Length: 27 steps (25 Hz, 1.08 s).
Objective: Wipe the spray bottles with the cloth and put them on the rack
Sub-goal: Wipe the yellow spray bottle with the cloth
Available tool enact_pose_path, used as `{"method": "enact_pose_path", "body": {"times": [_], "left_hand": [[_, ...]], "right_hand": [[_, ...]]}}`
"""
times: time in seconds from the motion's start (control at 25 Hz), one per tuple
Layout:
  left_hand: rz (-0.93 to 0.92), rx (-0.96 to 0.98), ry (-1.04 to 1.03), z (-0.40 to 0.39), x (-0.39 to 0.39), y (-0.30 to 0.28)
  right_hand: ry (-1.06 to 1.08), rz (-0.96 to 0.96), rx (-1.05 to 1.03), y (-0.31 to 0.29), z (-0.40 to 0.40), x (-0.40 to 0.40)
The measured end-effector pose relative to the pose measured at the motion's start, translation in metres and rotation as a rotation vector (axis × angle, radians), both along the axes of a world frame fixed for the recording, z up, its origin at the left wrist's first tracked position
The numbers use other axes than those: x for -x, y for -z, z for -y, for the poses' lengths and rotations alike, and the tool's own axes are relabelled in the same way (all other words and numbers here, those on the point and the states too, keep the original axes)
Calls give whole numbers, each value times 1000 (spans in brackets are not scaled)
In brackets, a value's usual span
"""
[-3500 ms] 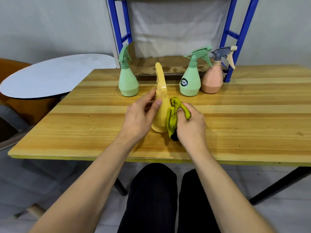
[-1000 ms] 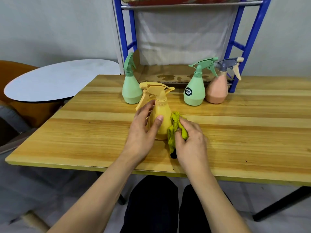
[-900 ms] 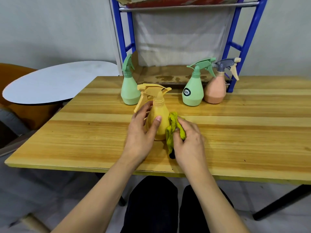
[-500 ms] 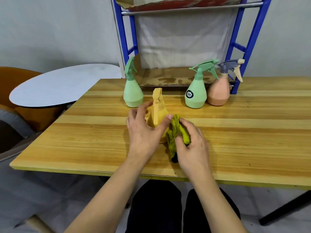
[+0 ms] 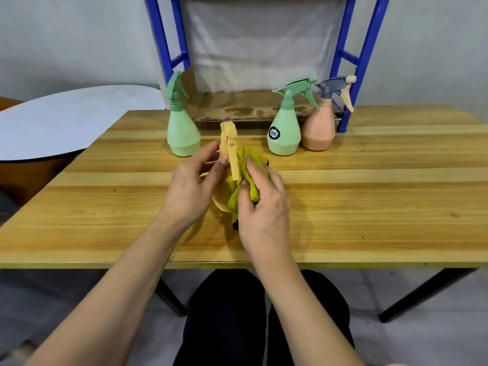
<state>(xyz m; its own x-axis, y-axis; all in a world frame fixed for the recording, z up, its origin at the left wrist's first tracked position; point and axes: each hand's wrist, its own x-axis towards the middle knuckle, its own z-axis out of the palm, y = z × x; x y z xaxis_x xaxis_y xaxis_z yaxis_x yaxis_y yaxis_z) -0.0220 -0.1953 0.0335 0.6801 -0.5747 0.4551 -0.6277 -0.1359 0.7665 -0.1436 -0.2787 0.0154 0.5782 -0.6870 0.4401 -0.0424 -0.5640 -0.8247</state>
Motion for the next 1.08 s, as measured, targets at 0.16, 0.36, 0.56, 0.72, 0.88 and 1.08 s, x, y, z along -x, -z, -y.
{"method": "enact_pose_path", "body": {"times": [0.16, 0.36, 0.56, 0.72, 0.88, 1.08], "left_hand": [[16, -20, -67, 0, 6, 0], [53, 6, -183, 9, 10, 4], [81, 3, -297, 10, 19, 3], [50, -171, -347, 8, 18, -10], [18, -217, -86, -8, 17, -12], [108, -164, -135, -6, 18, -8]], "right_hand": [[41, -135, -122, -2, -8, 12], [60, -28, -59, 3, -11, 2], [57, -172, -94, 10, -6, 10], [61, -78, -76, 19, -6, 11], [10, 37, -146, 7, -6, 11], [-35, -74, -75, 9, -4, 9]]}}
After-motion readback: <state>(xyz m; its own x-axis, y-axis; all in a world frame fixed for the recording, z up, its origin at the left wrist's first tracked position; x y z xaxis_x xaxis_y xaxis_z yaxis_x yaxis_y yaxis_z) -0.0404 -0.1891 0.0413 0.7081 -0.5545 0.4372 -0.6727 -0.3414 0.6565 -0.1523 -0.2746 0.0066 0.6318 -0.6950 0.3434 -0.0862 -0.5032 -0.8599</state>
